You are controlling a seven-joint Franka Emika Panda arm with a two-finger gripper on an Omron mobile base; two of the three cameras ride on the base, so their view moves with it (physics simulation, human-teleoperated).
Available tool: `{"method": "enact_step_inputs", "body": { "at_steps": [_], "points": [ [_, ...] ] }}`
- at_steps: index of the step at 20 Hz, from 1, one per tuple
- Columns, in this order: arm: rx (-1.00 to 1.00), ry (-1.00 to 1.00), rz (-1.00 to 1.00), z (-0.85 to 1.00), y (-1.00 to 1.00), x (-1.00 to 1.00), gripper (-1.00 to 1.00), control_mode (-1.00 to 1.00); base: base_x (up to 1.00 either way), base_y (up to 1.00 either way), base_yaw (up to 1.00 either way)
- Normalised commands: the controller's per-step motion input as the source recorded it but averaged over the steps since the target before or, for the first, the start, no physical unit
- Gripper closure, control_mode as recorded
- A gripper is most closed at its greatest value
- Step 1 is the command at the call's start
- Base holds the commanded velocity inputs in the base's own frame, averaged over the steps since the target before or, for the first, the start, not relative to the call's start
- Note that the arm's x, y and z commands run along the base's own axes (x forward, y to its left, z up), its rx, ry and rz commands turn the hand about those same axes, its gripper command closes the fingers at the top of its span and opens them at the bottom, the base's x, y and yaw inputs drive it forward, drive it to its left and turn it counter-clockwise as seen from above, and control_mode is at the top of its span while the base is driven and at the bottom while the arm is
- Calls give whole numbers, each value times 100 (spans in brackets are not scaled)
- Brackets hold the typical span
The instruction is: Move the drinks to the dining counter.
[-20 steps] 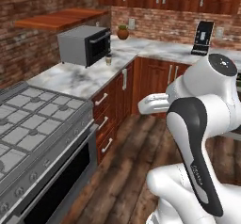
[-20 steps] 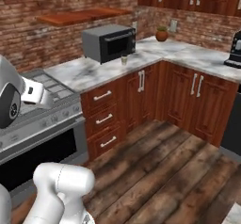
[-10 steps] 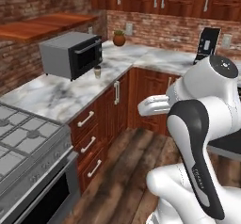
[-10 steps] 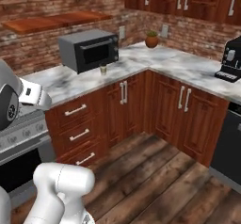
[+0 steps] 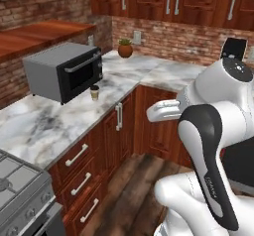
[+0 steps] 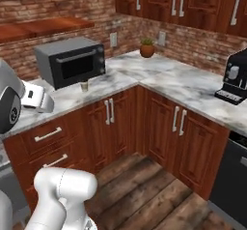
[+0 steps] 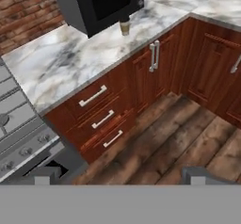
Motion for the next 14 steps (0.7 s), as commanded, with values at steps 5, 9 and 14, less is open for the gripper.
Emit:
{"method": "enact_step_inputs", "body": {
  "at_steps": [5,9,14],
  "points": [
    [0,0,0,0,0,0,-100,100,100,4,17],
    [0,0,0,0,0,0,-100,100,100,5,24],
    [0,0,0,0,0,0,-100,100,100,2,30]
  ]
}}
